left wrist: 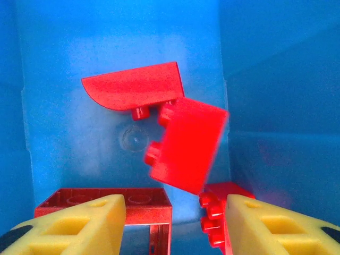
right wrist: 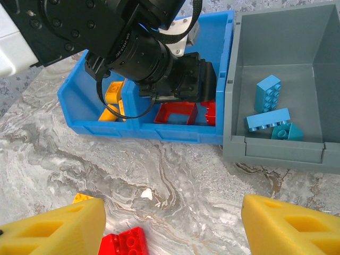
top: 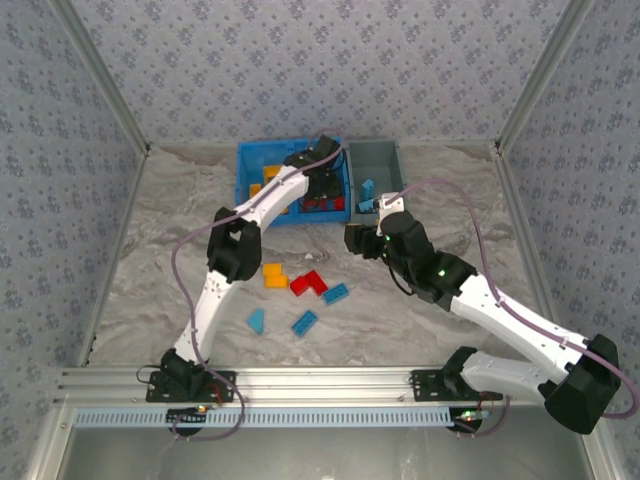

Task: Sort the legos into containers by color

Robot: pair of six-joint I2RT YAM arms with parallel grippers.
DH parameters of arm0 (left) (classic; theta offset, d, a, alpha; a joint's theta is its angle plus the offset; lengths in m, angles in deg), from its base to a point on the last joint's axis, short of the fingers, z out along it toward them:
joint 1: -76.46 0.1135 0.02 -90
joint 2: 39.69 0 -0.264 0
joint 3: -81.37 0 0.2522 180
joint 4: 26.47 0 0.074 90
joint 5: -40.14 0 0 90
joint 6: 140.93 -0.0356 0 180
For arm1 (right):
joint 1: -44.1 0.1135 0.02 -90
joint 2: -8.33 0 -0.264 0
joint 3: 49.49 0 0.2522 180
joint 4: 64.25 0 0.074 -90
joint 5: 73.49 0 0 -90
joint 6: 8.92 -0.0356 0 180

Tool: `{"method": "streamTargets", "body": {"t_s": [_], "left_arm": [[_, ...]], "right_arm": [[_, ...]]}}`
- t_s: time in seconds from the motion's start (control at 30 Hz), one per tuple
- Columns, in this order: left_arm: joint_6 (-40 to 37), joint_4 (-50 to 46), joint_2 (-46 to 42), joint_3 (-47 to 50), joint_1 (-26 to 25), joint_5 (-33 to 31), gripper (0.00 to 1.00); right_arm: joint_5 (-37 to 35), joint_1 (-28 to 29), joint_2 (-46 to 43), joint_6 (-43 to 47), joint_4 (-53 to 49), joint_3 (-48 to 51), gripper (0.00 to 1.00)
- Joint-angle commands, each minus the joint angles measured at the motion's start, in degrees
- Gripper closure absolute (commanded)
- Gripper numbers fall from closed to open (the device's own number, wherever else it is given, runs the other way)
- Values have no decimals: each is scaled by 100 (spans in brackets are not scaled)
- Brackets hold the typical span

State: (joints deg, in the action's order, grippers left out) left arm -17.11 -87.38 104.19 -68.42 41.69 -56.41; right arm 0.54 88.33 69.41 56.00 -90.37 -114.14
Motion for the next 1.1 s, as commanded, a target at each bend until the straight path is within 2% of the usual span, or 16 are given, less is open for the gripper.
{"method": "streamTargets", "body": {"t_s": [0.0, 0.1, 0.2, 0.3, 0.47, 0.67, 0.77, 0.8, 0.93, 1.07], "left_arm": [[-70, -240, -694, -173, -105, -228, 47], [-8, -360, -1135, -24, -195, -505, 46], [113, -370, -1884, 577, -320, -809, 45], [191, 72, -2999, 1851, -455, -827, 41], [97, 1085, -5043, 4374, -740, -289, 35], [117, 1183, -6981, 6514, -1225, 91, 32], [359, 1013, -7750, 7309, -1460, 82, 32], [473, 959, -7991, 7520, -1509, 67, 32], [911, 865, -8896, 8207, -1578, -60, 31], [1056, 621, -9343, 8476, -1578, -155, 30]], "right_arm": [[8, 11, -114, -130, -258, 100, 30], [62, 91, -91, -116, -442, 285, 30], [82, 246, 118, 6, -892, 322, 30], [170, 470, 321, 217, -1328, 361, 28], [287, 884, 850, 642, -2018, 296, 23], [55, 1314, 1916, 1025, -2691, -110, 19], [58, 1352, 2431, 1032, -2837, -408, 18], [74, 1381, 2585, 1010, -2850, -505, 10], [232, 1471, 2977, 652, -2648, -737, 9], [349, 1422, 3140, 155, -2423, -779, 8]]}}
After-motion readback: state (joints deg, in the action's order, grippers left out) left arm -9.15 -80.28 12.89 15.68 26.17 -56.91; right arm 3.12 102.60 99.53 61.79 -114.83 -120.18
